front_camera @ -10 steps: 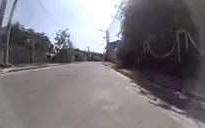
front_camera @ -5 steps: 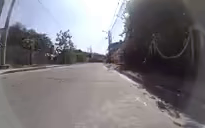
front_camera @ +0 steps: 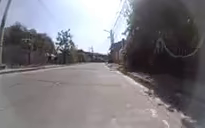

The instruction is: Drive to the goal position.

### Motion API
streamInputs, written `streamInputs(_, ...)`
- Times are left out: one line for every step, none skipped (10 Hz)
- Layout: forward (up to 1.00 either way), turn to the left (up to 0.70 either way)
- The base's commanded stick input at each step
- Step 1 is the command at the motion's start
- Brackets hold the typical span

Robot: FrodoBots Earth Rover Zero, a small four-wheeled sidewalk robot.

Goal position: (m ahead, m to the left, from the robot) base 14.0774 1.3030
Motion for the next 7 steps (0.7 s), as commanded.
streamInputs(1.00, -0.40)
streamInputs(1.00, -0.40)
streamInputs(1.00, -0.40)
streamInputs(1.00, -0.38)
streamInputs(1.00, 0.00)
streamInputs(1.00, 0.00)
streamInputs(1.00, 0.00)
